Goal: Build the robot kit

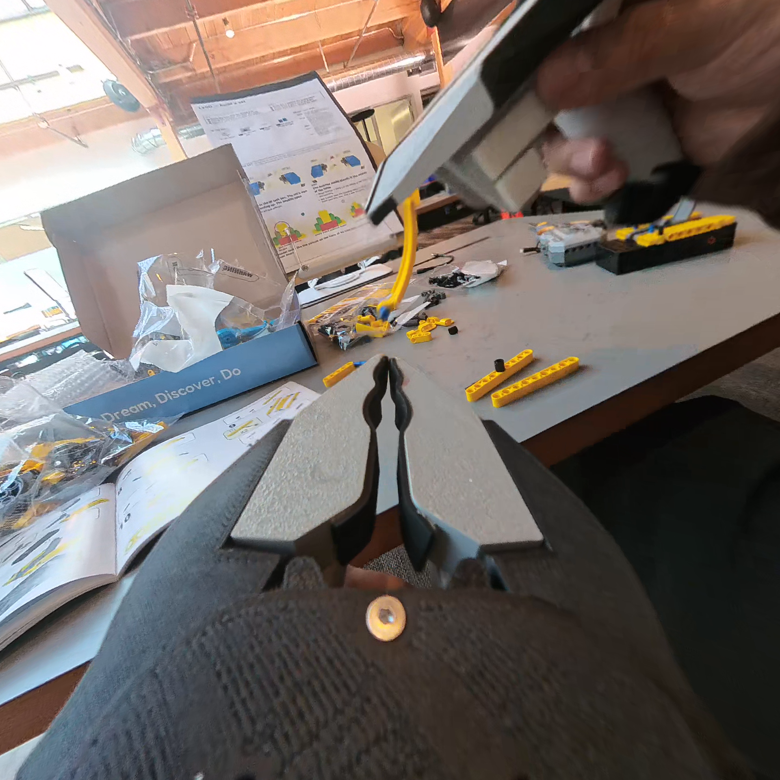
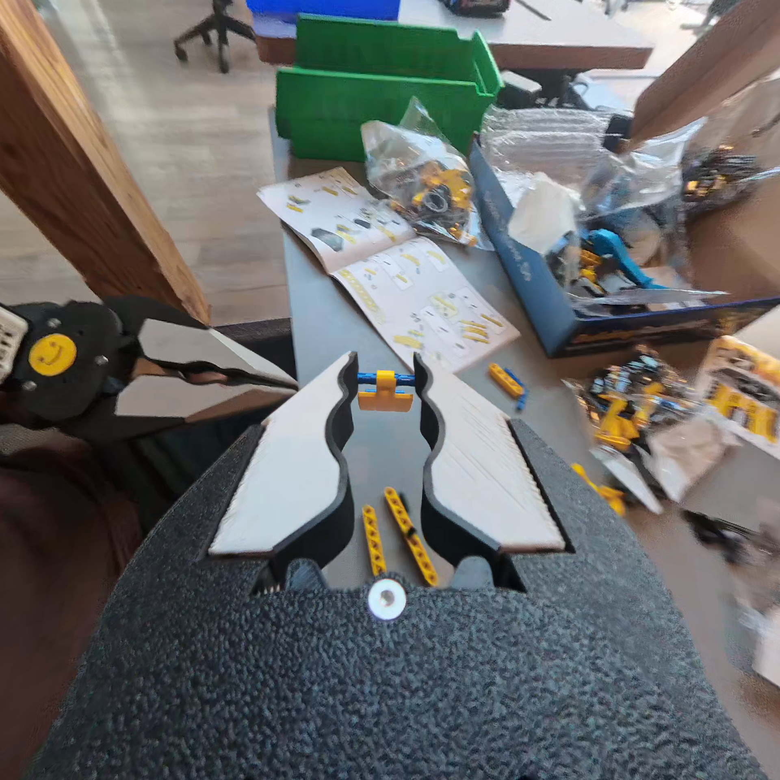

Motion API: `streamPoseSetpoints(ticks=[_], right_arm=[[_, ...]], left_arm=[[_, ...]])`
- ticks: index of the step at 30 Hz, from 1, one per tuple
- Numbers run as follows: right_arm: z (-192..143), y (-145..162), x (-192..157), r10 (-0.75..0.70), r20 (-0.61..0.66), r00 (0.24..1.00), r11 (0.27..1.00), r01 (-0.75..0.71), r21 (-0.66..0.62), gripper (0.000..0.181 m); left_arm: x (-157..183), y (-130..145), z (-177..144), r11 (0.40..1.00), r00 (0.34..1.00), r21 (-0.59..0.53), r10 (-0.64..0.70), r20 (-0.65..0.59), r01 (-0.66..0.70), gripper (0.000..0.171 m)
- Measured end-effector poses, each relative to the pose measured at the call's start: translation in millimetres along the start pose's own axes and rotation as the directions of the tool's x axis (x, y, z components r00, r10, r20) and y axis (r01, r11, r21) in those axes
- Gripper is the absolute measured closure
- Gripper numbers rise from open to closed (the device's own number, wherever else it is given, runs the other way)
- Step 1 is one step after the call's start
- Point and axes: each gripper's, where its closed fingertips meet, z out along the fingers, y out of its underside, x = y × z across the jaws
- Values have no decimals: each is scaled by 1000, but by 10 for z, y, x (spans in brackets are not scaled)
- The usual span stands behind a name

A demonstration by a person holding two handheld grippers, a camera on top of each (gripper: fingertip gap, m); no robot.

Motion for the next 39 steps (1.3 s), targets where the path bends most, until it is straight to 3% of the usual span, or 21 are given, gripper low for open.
streamPoseSetpoints(ticks=[3,6,10,13,22,26,32,35,39], right_arm=[[-374,131,490,-144,-177,974,982,119,-147,155],[-697,522,931,-293,-303,907,900,155,-408,156],[-806,1107,1077,-383,-246,890,737,134,-662,155],[-749,1318,1064,-393,-196,898,672,135,-728,155],[-353,1589,1033,-296,-138,945,692,113,-713,155],[-115,1606,985,-116,-132,984,797,13,-604,155],[-191,1424,1147,42,-195,980,878,-129,-461,146],[-225,1409,1150,65,-201,977,877,-152,-456,141],[-208,1291,803,42,-25,999,892,-49,-450,151]], left_arm=[[23,74,27,999,1000,-32,-5,-18,4,171],[38,125,52,999,1000,-52,-9,-24,7,171],[91,174,77,997,999,-73,9,-35,-12,171],[135,165,75,997,998,-71,36,-46,-39,171],[137,224,80,995,998,-89,40,-51,-44,171],[120,193,75,996,998,-81,30,-52,-34,171],[95,223,89,995,998,-95,2,-56,-7,171],[91,230,92,995,998,-97,1,-55,-6,171],[89,217,82,995,998,-93,12,-54,-17,171]])
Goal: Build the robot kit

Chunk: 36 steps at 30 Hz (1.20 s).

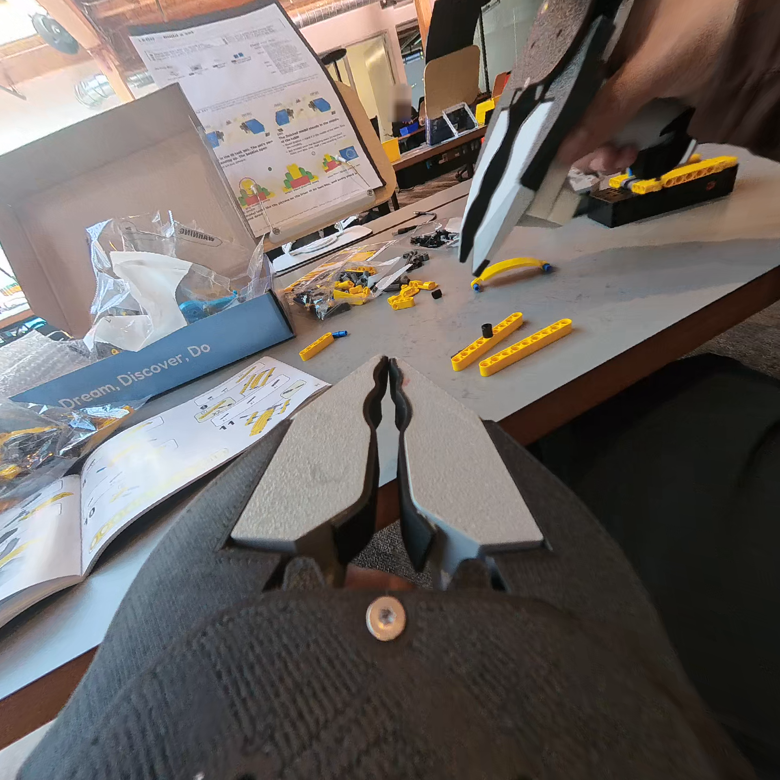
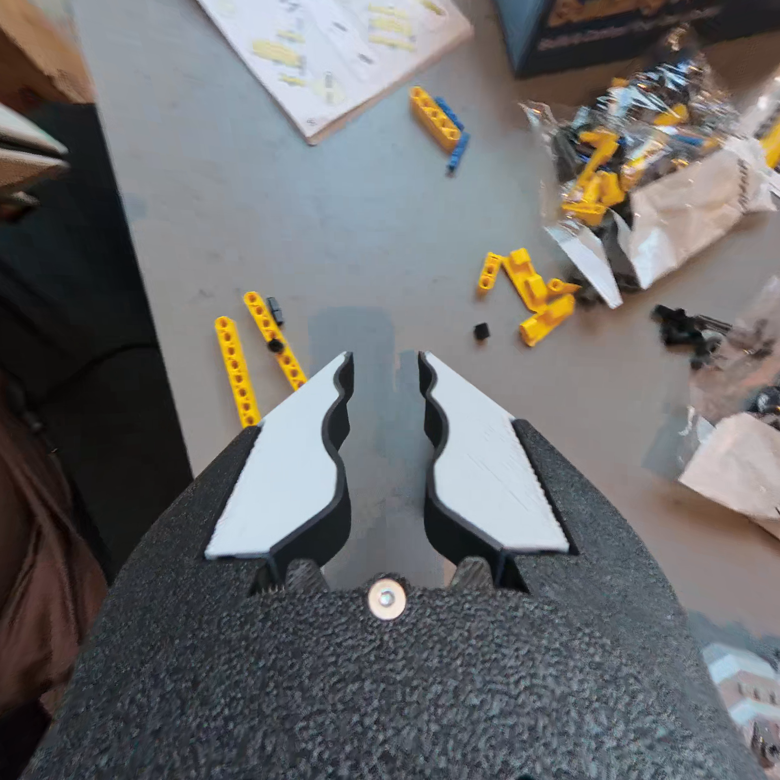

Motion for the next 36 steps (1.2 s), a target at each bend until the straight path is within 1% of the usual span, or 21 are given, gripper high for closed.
streamPoseSetpoints(ticks=[4,6,8,10,13,16,19,21,23,25,27,29,32,34,36], right_arm=[[-22,90,-323,-166,100,981,984,171,-49,151],[36,154,-397,-231,106,967,967,240,-82,151],[126,228,-402,-254,97,962,954,266,-137,150],[200,275,-412,-256,104,961,949,270,-165,152],[213,275,-492,-228,160,960,957,251,-145,173],[164,352,-468,-232,164,959,949,261,-178,174],[66,496,-386,-214,159,964,941,247,-233,174],[1,593,-242,-185,116,976,940,211,-270,174],[-24,632,-49,-138,39,990,948,144,-283,174],[21,580,84,-62,-17,998,967,56,-249,174],[89,507,143,-9,-40,999,977,0,-211,172],[107,450,154,0,-51,999,982,-10,-189,160],[56,349,140,9,-73,997,987,-21,-161,155],[16,122,84,41,-75,996,996,-46,-70,154],[18,-175,-65,42,-45,998,998,-40,47,156]], left_arm=[[-12,13,3,1000,1000,-5,0,2,0,171],[-8,26,8,1000,1000,-10,-1,0,1,171],[-1,28,10,1000,1000,-10,3,-1,-3,171],[2,27,10,1000,1000,-10,6,-2,-6,171],[-15,17,3,1000,1000,-7,6,3,-6,171],[-30,25,5,1000,1000,-9,0,4,0,171],[-26,24,5,1000,1000,-8,-1,1,1,171],[-20,22,4,1000,1000,-7,2,0,-2,171],[-14,25,7,1000,1000,-8,2,-1,-2,171],[-9,30,13,1000,1000,-11,3,-3,-3,171],[-1,39,20,1000,1000,-14,5,-4,-5,171],[6,47,22,1000,1000,-19,9,-6,-9,171],[-6,47,19,1000,1000,-19,8,-5,-8,171],[-11,59,25,1000,1000,-24,3,-6,-3,171],[-7,70,30,1000,1000,-29,2,-8,-3,171]])
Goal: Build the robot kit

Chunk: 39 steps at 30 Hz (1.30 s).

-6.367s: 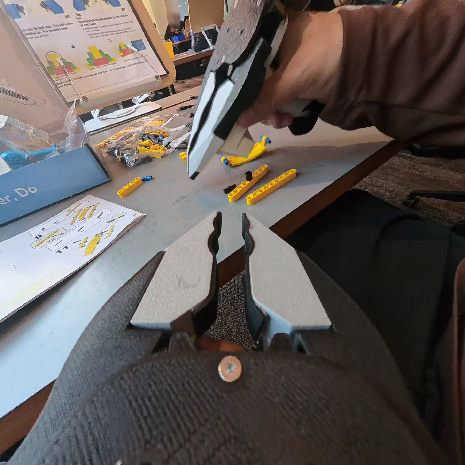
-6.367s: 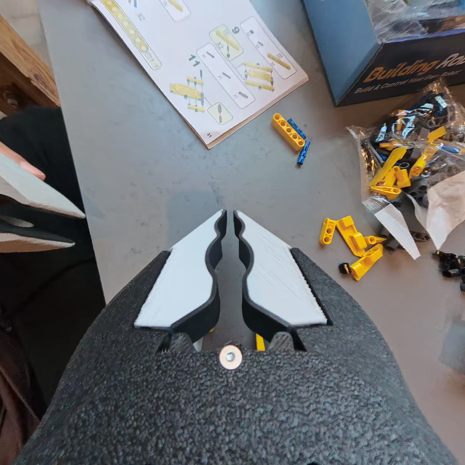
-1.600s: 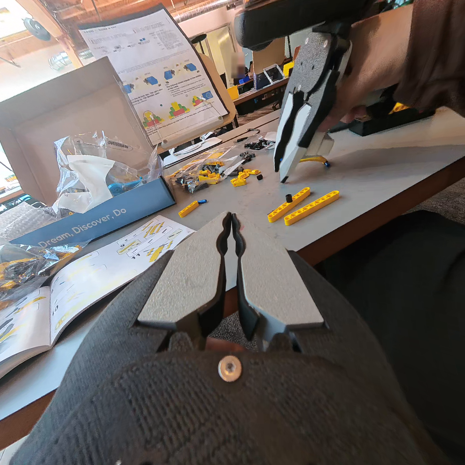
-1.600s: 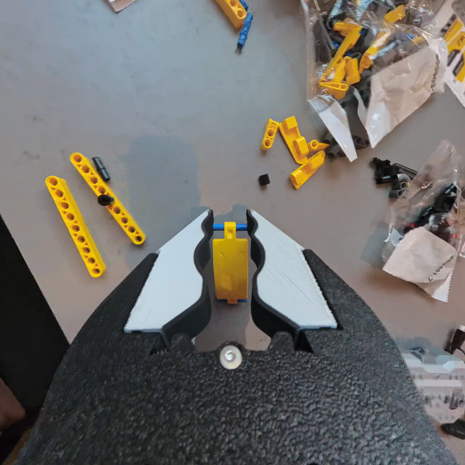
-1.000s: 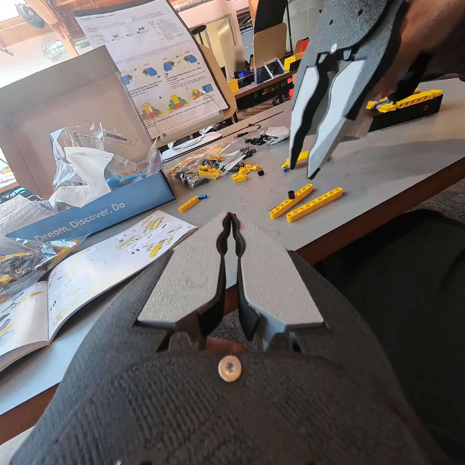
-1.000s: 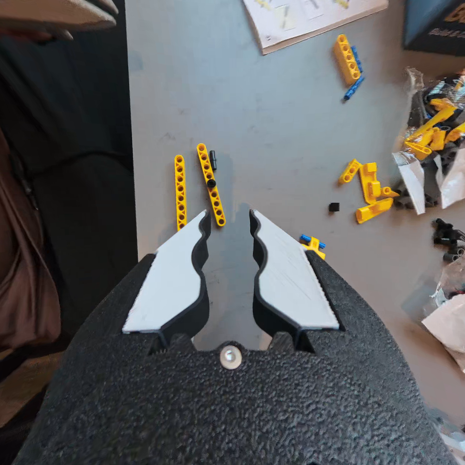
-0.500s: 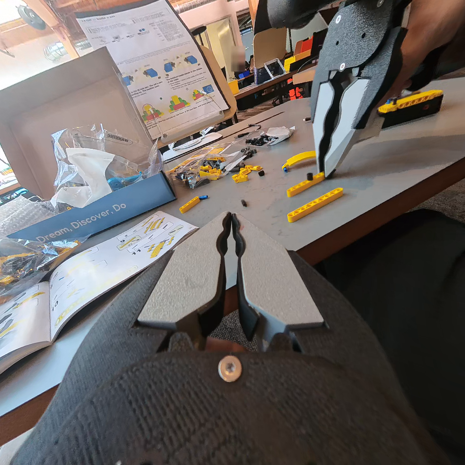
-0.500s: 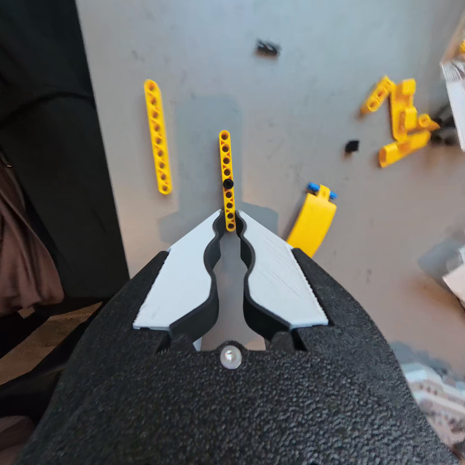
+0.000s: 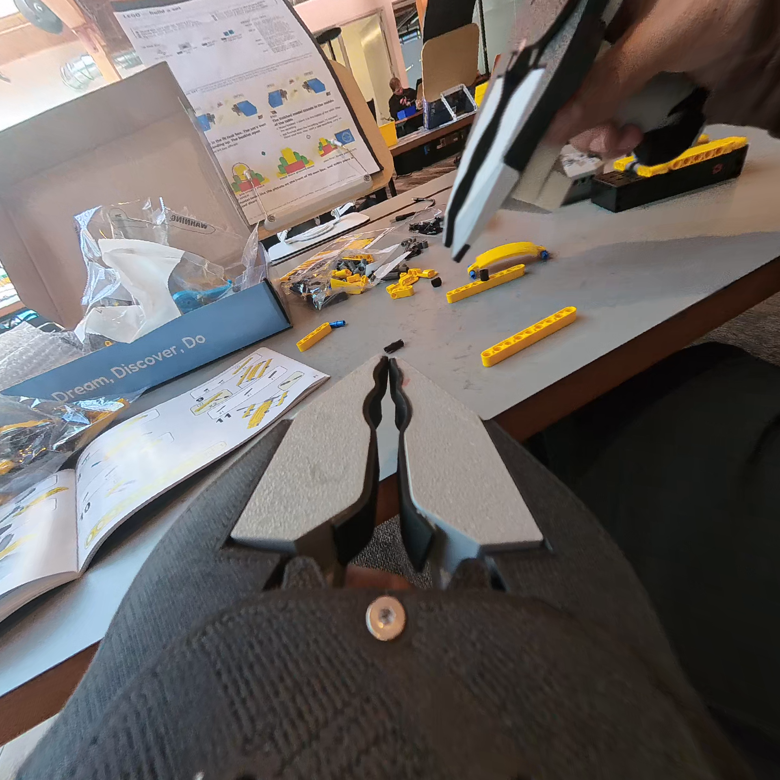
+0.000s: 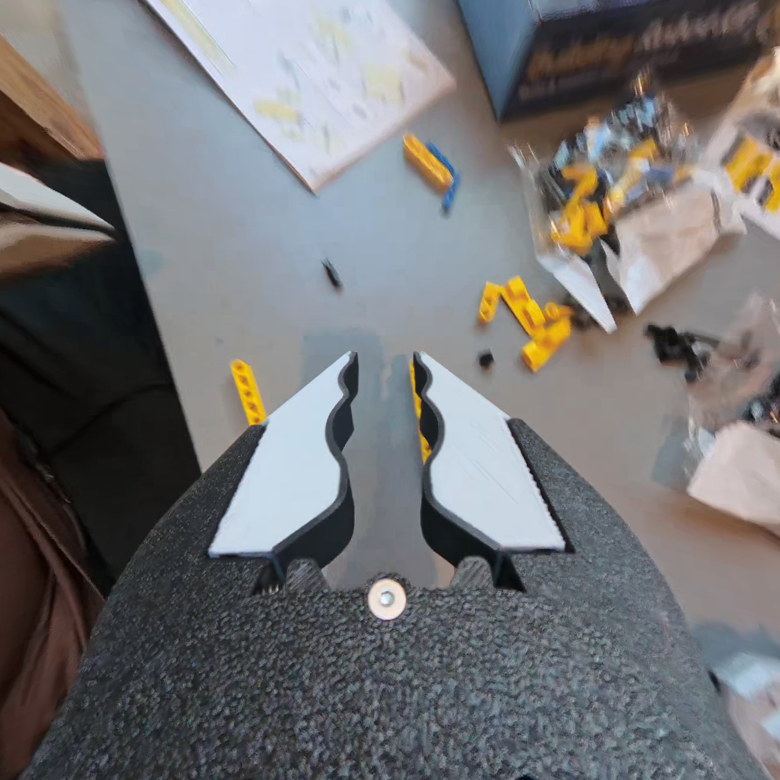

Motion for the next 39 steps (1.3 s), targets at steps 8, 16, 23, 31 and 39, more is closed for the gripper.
streamPoseSetpoints(ticks=[8,16,23,31,39], right_arm=[[523,-188,-428,-149,61,987,988,146,56,152],[690,-256,-273,-224,54,973,975,224,12,157],[723,-212,-341,-233,91,968,972,232,18,176],[584,-213,-553,-232,183,955,972,233,15,177],[192,-339,-1236,-126,523,843,992,121,44,178]], left_arm=[[5,-10,-12,1000,1000,3,3,-2,-3,171],[18,18,8,1000,1000,-6,9,-4,-9,171],[6,25,17,1000,1000,-9,-11,-9,11,171],[11,18,5,1000,1000,-10,0,-10,0,171],[22,48,10,995,995,-22,101,-21,-102,155]])
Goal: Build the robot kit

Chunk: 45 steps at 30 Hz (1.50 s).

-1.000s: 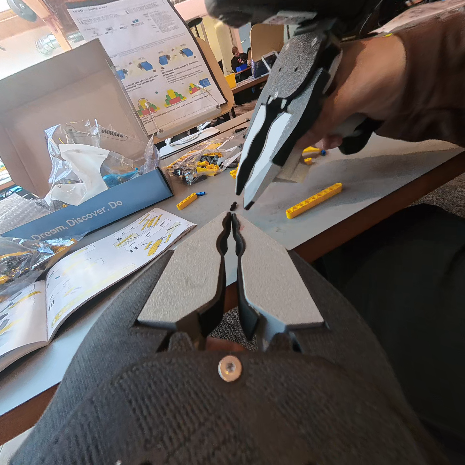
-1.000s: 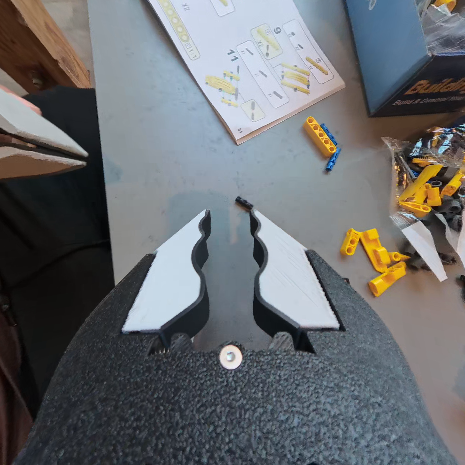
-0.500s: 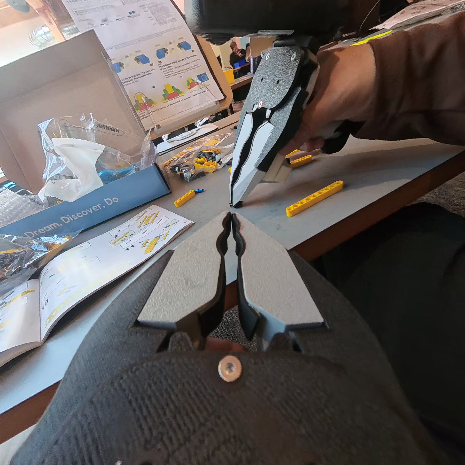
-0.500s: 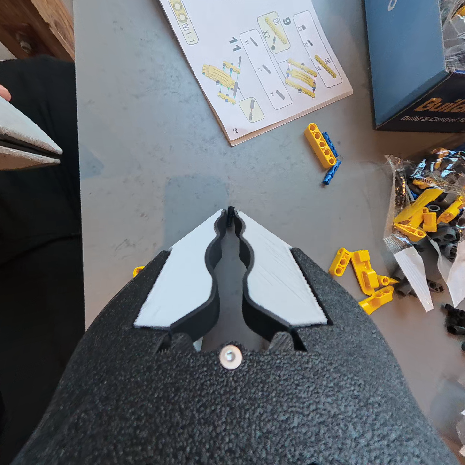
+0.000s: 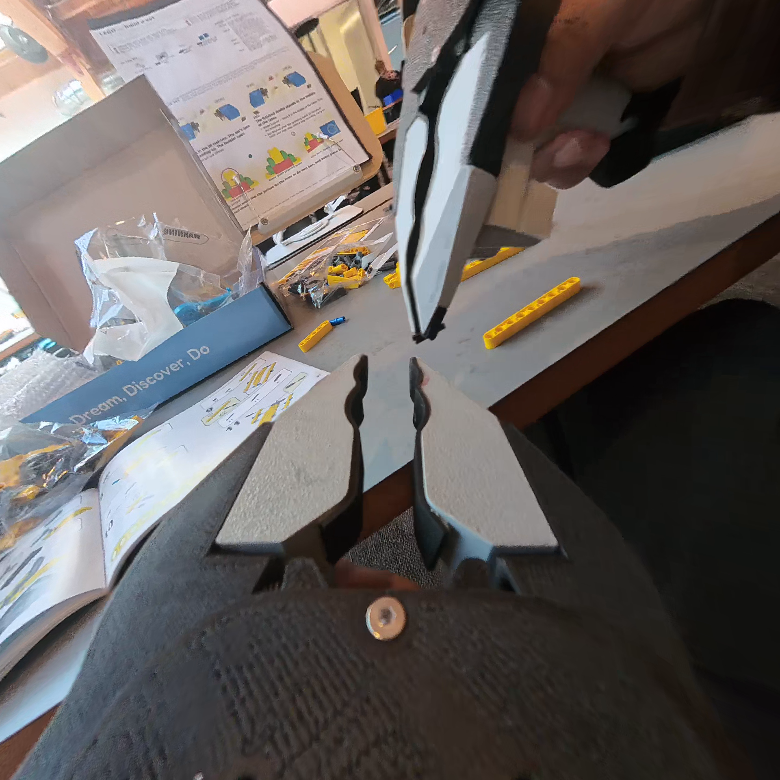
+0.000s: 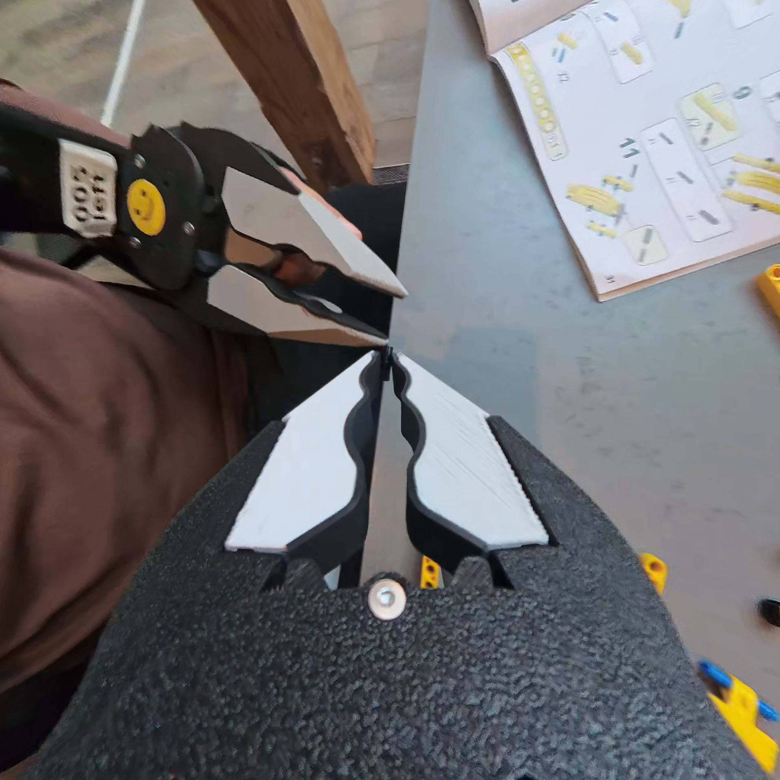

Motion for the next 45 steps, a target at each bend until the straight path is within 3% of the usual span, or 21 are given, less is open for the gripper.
streamPoseSetpoints(ticks=[5,8,15,17,34,37,40,43,45], right_arm=[[-27,-123,-100,122,123,985,988,-133,78,177],[-26,-164,-134,154,171,973,978,-174,111,177],[19,-371,-207,185,245,952,947,-239,215,177],[44,-406,-193,194,238,952,940,-250,232,177],[60,-437,-61,176,120,977,935,-204,291,177],[-41,-565,-4,172,84,982,902,-191,386,177],[-161,-715,-114,110,120,987,865,-154,477,177],[-170,-737,-203,64,130,989,862,-120,493,177],[-151,-734,-265,47,156,987,860,-120,495,177]], left_arm=[[151,-112,-44,997,998,58,53,-44,-50,152],[114,-139,-47,997,999,64,34,-13,-33,147],[-76,-177,-84,997,996,77,-1,92,-6,151],[-139,-180,-98,997,993,83,-16,119,6,158],[-229,-84,-76,999,990,36,-1,143,-4,159],[-250,-67,-74,997,989,32,-76,129,72,151],[-117,-154,-87,966,968,76,-247,-33,249,152],[-34,-371,-180,849,842,127,-468,-268,512,158],[-140,-354,-187,780,771,117,-565,-293,615,158]])
